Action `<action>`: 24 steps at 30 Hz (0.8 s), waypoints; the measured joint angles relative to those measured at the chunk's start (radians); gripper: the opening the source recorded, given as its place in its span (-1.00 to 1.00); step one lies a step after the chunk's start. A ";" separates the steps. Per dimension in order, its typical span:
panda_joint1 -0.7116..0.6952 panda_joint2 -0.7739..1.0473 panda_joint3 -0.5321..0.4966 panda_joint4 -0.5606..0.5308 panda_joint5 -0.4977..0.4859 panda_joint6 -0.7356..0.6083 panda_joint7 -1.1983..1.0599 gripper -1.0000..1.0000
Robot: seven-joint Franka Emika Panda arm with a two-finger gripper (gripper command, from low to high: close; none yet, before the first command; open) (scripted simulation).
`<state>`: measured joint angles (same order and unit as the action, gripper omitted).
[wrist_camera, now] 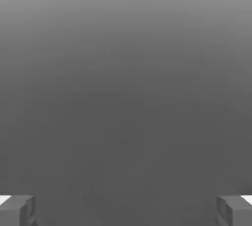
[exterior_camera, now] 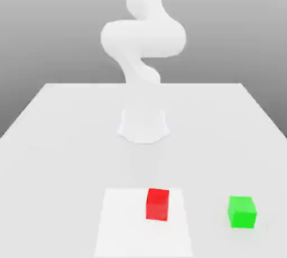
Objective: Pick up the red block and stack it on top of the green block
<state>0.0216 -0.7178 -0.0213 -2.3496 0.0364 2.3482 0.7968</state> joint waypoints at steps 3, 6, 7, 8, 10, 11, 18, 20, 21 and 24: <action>0.027 0.119 -0.019 -0.068 0.049 0.068 -0.003 0.00; 0.048 0.235 -0.023 -0.132 0.089 0.132 -0.001 0.00; 0.054 0.273 -0.022 -0.154 0.100 0.154 0.002 0.00; 0.059 0.311 -0.020 -0.175 0.109 0.175 0.006 0.00; 0.068 0.388 -0.012 -0.219 0.122 0.220 0.018 0.00; 0.071 0.427 -0.007 -0.241 0.125 0.243 0.026 0.00; 0.067 0.673 0.025 -0.394 0.026 0.402 0.170 0.00; 0.069 0.734 0.020 -0.416 -0.023 0.448 0.217 0.00; 0.073 0.762 0.014 -0.416 -0.032 0.471 0.224 0.00; 0.074 0.849 0.012 -0.407 -0.041 0.546 0.231 0.00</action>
<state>0.0959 0.1312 -0.0092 -2.7571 -0.0043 2.8938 1.0279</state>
